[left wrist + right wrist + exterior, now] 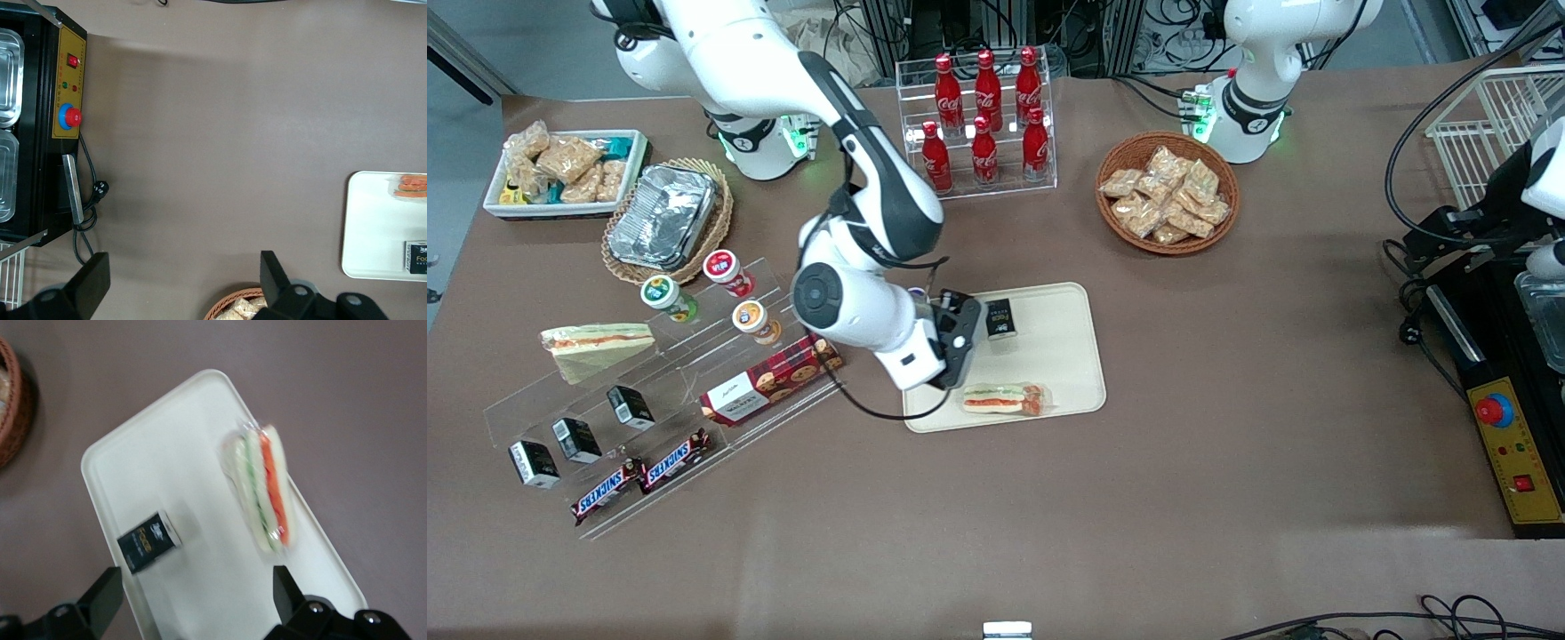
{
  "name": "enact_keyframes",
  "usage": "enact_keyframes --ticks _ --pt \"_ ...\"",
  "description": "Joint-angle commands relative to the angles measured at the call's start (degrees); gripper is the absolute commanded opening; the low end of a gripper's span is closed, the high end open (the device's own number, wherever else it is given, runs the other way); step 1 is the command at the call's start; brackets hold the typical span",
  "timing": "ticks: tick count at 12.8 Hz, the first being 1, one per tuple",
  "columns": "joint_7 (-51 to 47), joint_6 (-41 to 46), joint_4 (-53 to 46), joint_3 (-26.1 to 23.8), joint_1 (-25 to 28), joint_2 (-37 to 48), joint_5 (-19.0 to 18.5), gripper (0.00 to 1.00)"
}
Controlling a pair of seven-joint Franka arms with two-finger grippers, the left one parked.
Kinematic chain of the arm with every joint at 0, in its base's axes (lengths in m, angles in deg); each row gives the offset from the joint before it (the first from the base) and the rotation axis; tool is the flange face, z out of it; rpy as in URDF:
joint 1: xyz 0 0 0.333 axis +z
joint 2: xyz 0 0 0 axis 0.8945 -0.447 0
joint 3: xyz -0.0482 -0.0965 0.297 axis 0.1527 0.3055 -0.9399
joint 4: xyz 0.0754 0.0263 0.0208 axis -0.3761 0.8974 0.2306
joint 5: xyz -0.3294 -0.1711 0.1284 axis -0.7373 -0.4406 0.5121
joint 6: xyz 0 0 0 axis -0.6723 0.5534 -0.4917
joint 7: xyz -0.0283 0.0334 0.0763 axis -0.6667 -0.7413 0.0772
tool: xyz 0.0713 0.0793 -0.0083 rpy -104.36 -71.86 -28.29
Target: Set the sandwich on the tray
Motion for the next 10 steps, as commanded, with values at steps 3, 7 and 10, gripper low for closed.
enact_keyframes --ticks 3,7,10 --pt "-16.57 10.16 1.85 6.05 0.1 8.24 -11.34 1.0" --pt "-25.45 17.72 1.58 15.71 0.19 10.88 -11.88 1.0" --pt "-28.98 19.67 1.58 23.18 0.28 12.9 -11.97 1.0"
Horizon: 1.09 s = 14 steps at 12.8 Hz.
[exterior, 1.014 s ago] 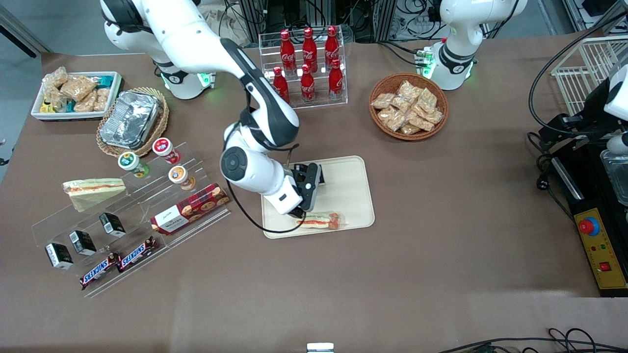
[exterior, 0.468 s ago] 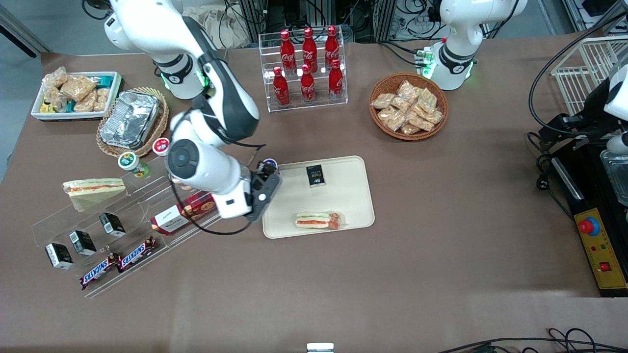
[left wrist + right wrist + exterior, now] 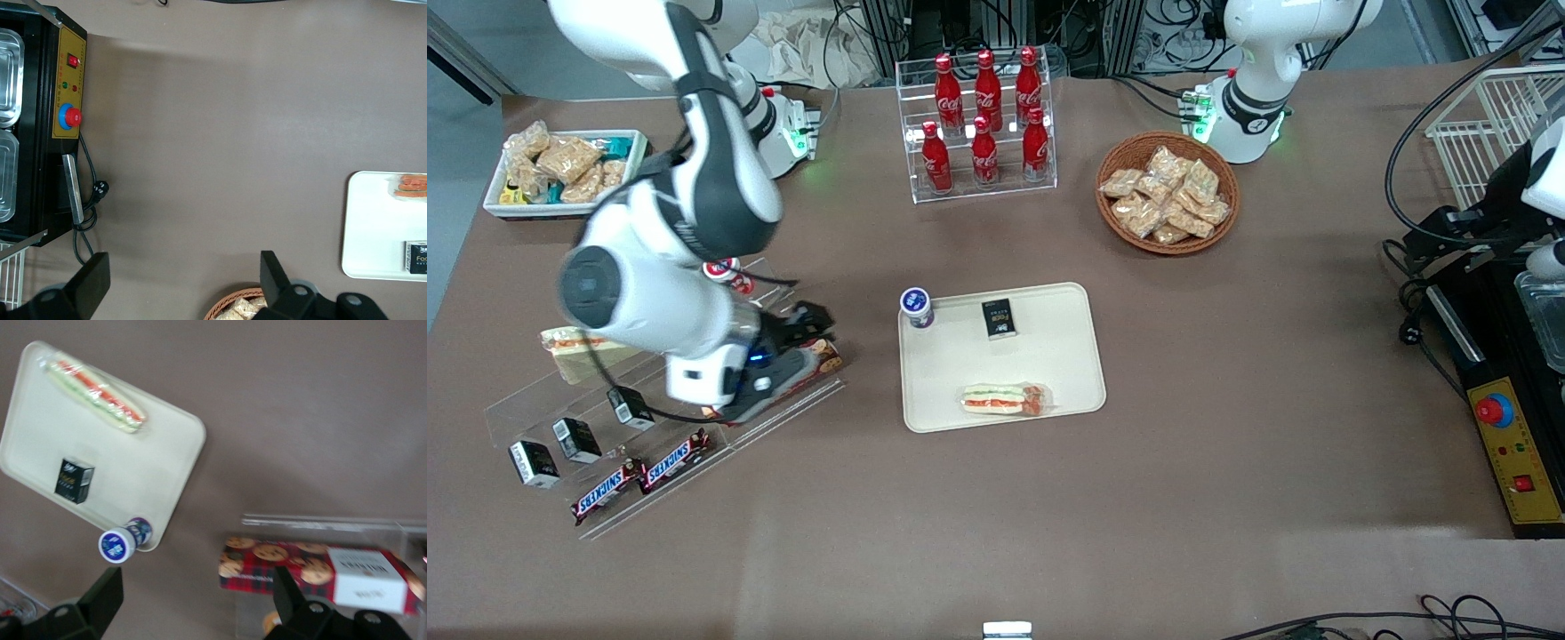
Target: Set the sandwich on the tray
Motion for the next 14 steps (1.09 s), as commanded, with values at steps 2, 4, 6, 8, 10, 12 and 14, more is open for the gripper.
enact_keyframes --ticks 2,4,6,8,10,12,14 --pt "-7.06 2.04 1.94 6.04 0.84 5.25 -5.43 1.0" --pt "-14.34 2.39 2.12 6.06 0.58 8.94 -12.54 1.0" --pt "-16.4 4.84 2.91 5.79 -1.16 11.41 -16.0 1.0" --pt "-16.05 6.08 2.82 5.7 -3.63 12.12 -17.14 1.0" --pt "-15.7 6.35 2.91 3.7 -6.78 13.44 -20.92 1.0" --pt "-15.7 6.44 2.82 -8.73 -19.04 14.4 -21.19 1.0" --pt "-16.31 8.19 2.82 -19.64 -30.74 15.37 -21.1 1.0"
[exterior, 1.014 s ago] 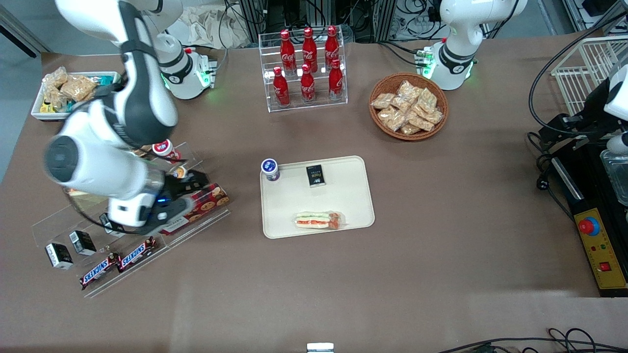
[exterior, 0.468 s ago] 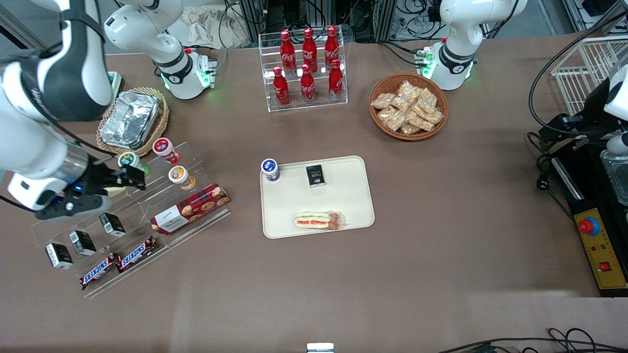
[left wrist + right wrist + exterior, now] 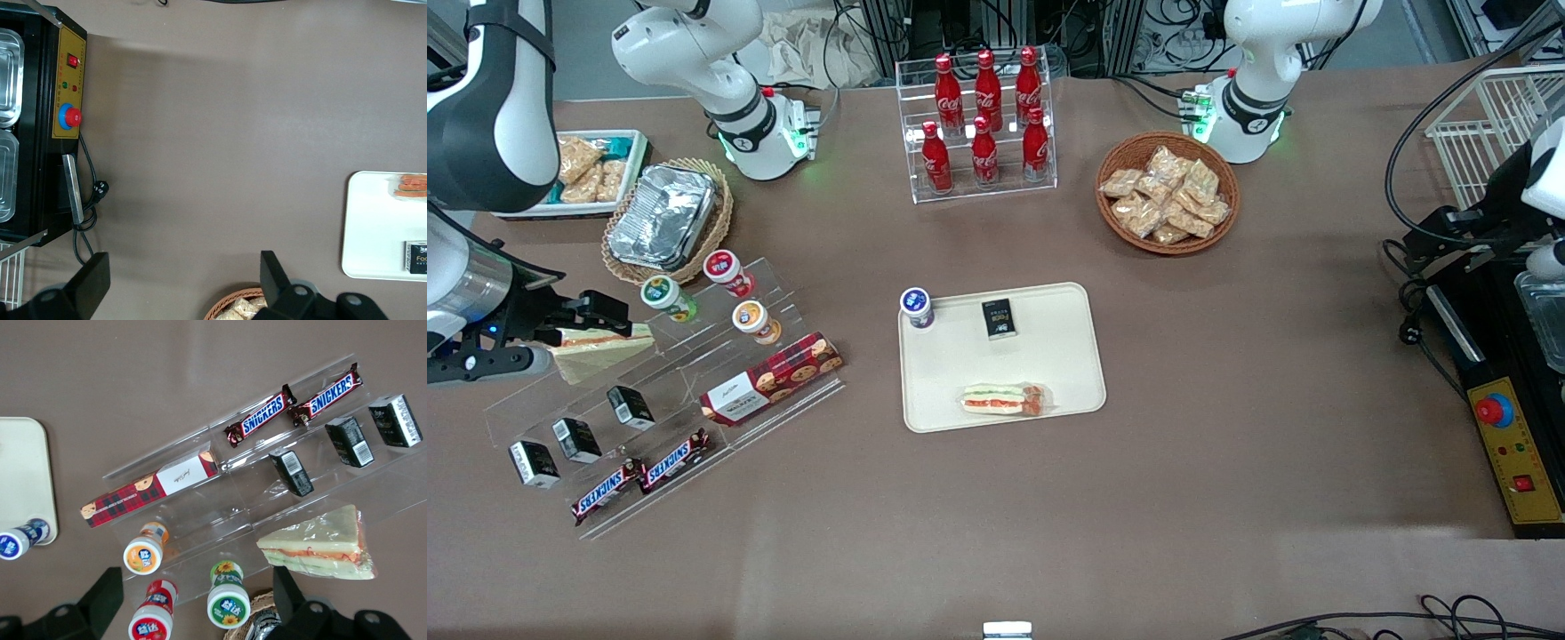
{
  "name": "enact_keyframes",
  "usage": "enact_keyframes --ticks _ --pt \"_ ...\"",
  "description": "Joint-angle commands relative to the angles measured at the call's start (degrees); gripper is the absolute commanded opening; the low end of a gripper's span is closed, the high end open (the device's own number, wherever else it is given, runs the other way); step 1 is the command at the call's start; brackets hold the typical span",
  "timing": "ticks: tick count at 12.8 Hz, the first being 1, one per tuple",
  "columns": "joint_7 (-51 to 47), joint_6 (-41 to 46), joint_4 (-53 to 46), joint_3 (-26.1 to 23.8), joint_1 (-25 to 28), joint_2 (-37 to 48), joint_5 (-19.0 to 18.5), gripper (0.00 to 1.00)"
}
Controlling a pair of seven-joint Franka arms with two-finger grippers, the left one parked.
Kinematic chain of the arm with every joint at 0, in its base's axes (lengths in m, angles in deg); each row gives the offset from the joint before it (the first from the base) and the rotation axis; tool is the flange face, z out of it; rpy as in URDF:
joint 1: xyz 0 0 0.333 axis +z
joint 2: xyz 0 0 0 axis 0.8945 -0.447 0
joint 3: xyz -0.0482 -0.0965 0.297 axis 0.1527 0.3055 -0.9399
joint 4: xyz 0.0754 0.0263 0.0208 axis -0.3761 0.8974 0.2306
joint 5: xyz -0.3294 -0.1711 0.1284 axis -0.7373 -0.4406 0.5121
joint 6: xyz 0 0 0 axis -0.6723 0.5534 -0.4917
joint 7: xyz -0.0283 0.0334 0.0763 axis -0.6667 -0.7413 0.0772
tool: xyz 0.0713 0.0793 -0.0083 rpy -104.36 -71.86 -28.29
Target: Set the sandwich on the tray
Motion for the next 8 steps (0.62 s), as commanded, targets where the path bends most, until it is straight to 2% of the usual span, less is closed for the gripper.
enact_keyframes --ticks 1,2,3,8 --pt "-1.31 1.76 1.11 -14.93 -15.22 3.05 -1.53 1.0" --pt "-1.31 1.94 1.11 -19.95 -20.76 3.14 -1.53 1.0" --pt "-1.31 2.55 1.11 -22.61 -24.39 3.14 -1.53 1.0" --pt "-1.4 3.52 -0.12 -22.72 -25.74 2.88 -1.44 1.0"
